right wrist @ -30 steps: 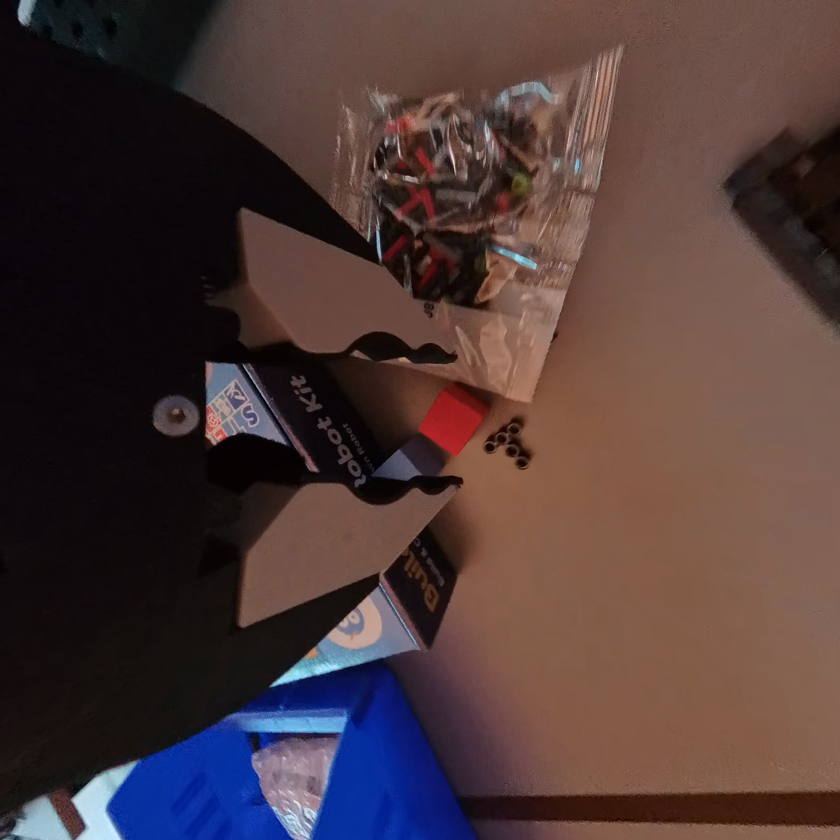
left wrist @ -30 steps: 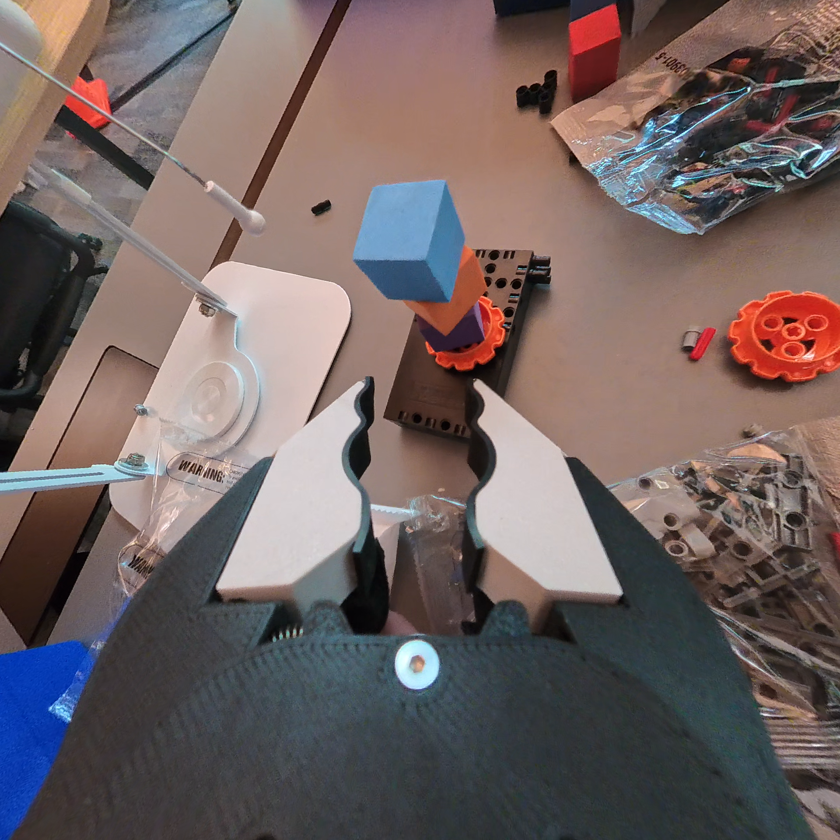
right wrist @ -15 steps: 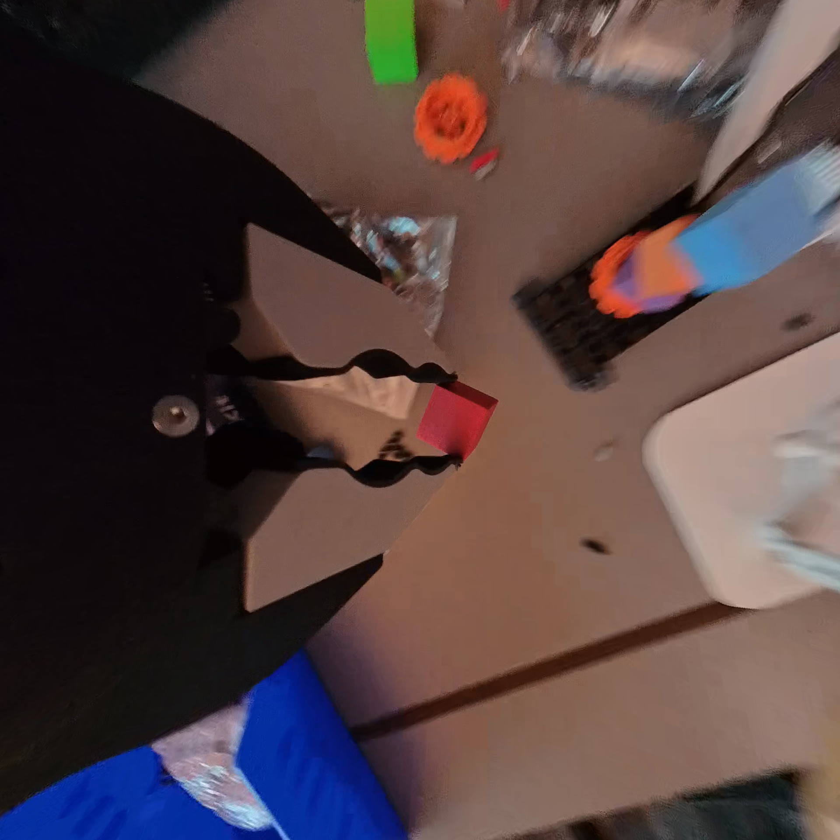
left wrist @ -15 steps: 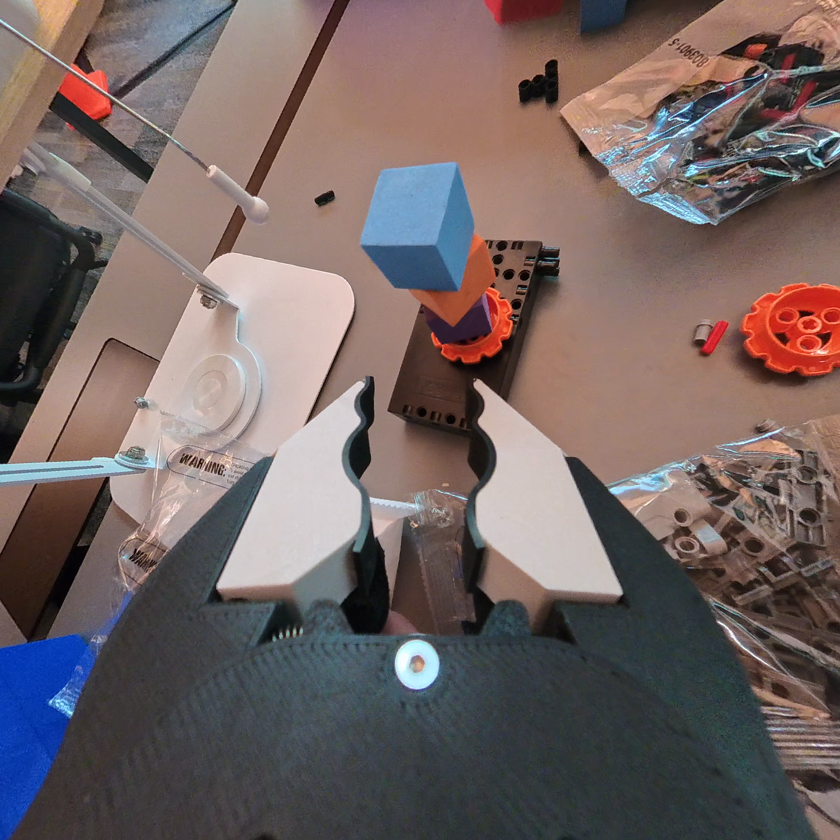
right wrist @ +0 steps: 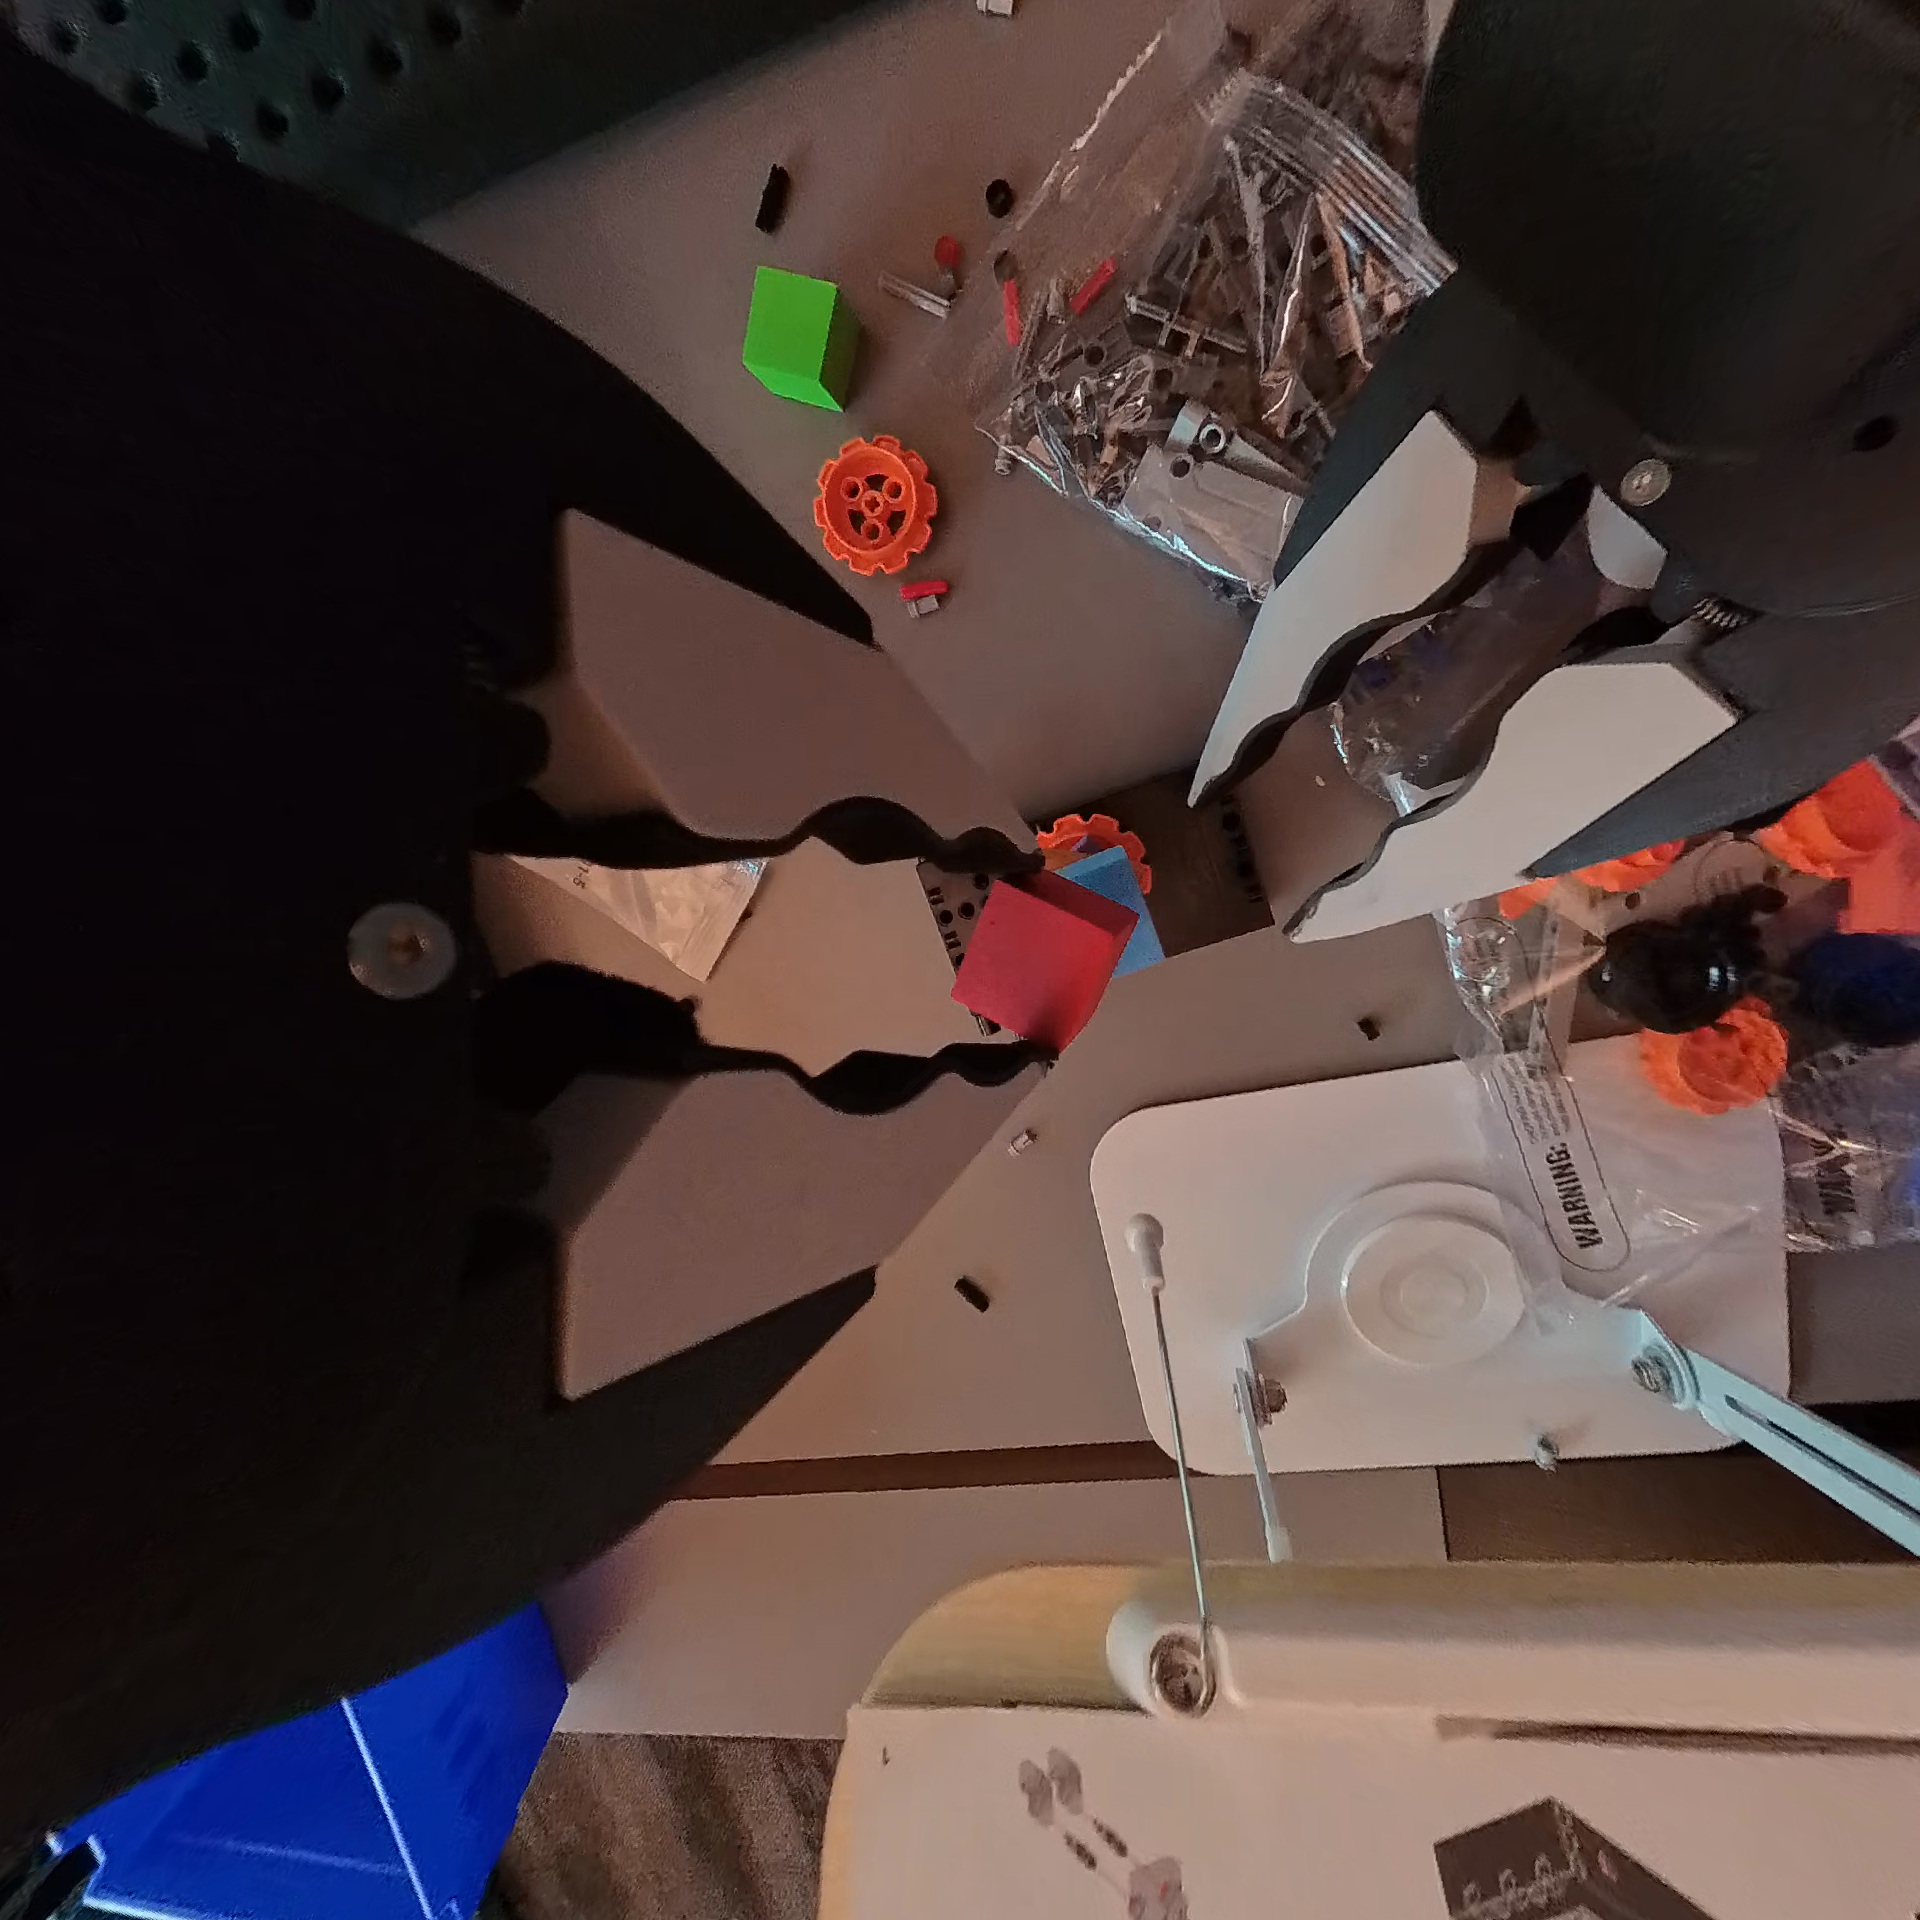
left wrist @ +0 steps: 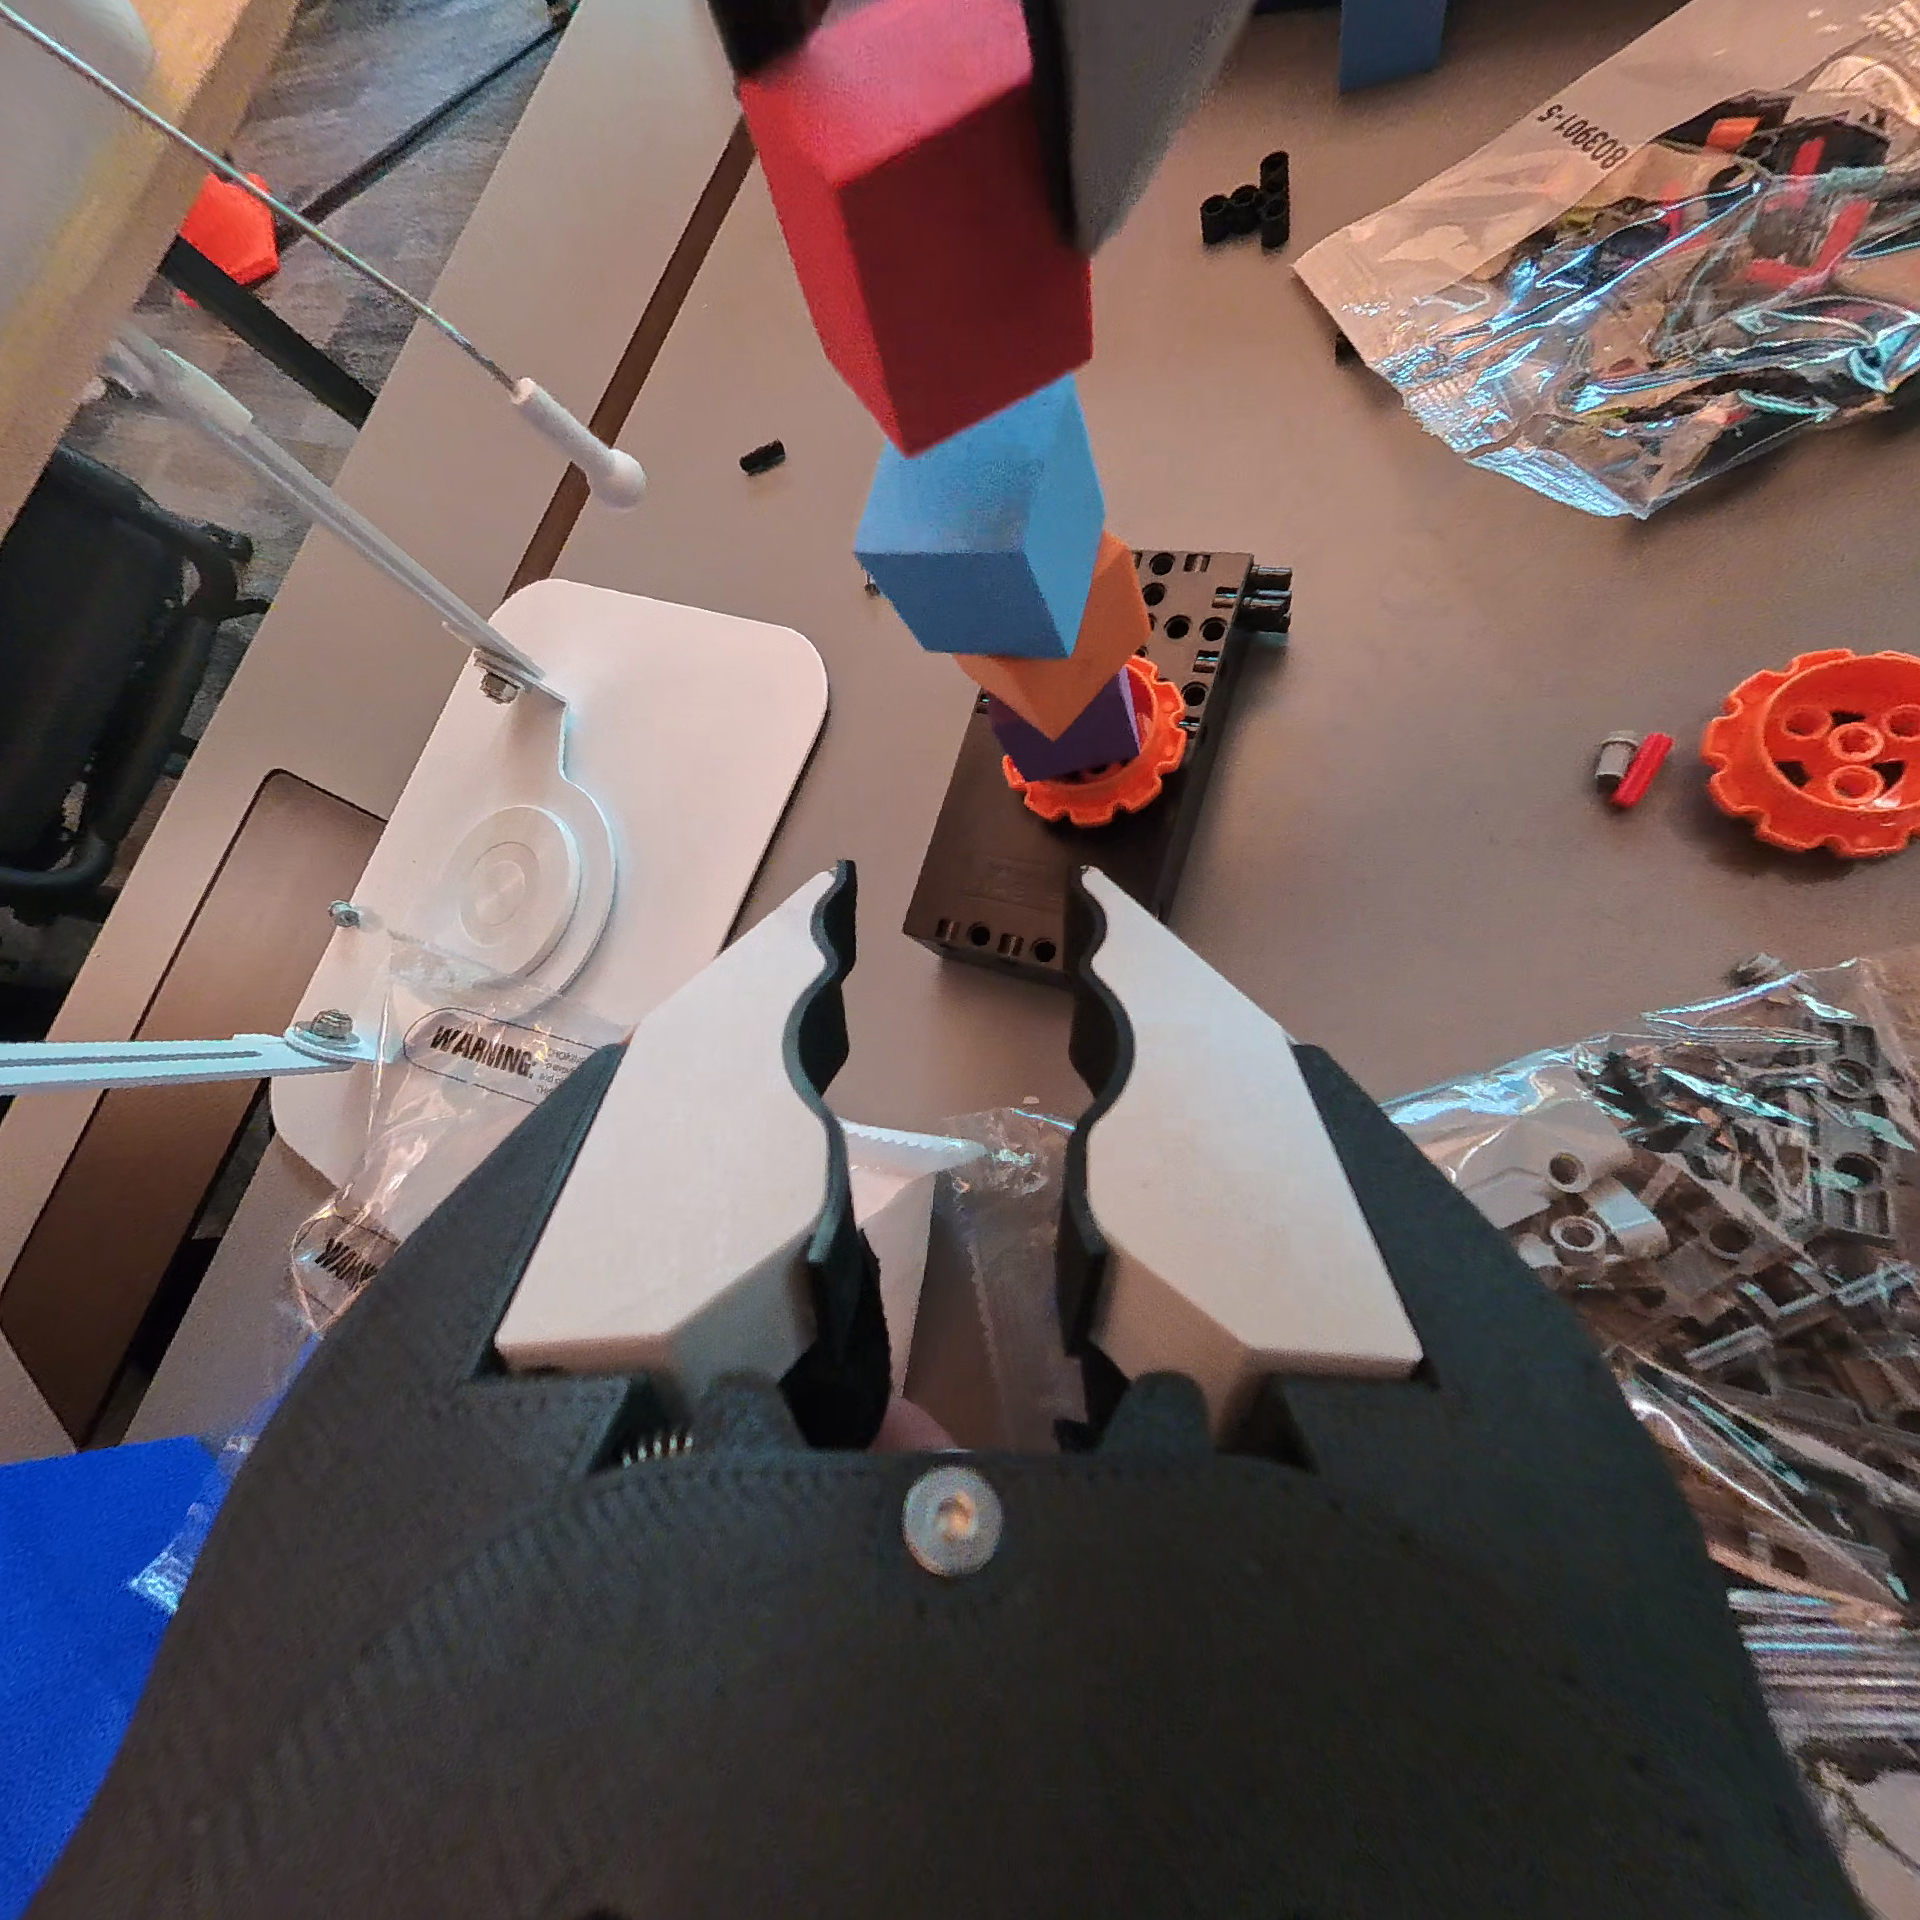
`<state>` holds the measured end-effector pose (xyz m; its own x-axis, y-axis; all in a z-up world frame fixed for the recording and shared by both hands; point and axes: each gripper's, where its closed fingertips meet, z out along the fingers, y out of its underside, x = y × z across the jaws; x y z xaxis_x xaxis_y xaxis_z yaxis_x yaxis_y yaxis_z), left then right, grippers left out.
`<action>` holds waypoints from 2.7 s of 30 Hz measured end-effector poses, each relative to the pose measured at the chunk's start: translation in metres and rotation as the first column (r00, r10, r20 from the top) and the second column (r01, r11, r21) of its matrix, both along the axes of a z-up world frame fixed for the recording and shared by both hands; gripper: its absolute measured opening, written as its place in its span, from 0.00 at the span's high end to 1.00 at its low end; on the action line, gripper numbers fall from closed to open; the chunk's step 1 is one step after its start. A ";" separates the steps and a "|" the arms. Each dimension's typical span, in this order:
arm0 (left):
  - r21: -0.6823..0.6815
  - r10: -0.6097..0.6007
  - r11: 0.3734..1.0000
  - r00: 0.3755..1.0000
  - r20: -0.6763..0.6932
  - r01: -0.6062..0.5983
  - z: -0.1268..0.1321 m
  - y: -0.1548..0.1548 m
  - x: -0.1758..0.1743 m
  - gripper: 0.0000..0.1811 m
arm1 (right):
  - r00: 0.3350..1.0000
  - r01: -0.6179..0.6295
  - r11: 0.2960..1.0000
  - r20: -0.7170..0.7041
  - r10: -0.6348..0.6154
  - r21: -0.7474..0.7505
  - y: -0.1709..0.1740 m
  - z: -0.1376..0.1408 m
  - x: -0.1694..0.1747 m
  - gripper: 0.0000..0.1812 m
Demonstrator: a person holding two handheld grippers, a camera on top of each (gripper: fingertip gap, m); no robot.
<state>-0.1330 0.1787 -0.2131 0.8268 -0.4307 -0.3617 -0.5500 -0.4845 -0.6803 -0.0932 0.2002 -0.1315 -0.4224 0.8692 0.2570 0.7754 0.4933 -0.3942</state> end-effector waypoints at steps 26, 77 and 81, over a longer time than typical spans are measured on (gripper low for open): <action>-0.002 0.004 1.000 1.000 0.004 -0.004 0.001 -0.002 -0.002 0.79 | 0.962 0.169 0.964 0.178 -0.207 0.206 0.114 -0.039 0.119 0.73; 0.024 0.024 0.999 0.999 0.037 -0.025 0.009 -0.005 -0.013 0.79 | 0.941 -0.270 0.902 0.288 0.174 0.337 0.001 0.019 -0.002 0.86; 0.026 0.023 0.999 0.999 0.039 -0.024 0.009 -0.005 -0.013 0.79 | 0.940 -0.264 0.901 0.301 0.160 0.343 0.002 0.016 -0.003 0.85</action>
<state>-0.1457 0.1740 -0.2040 0.8503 -0.4014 -0.3403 -0.5116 -0.4790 -0.7133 -0.0964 0.2021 -0.1152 -0.6819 0.6125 0.3997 0.6842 0.7274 0.0526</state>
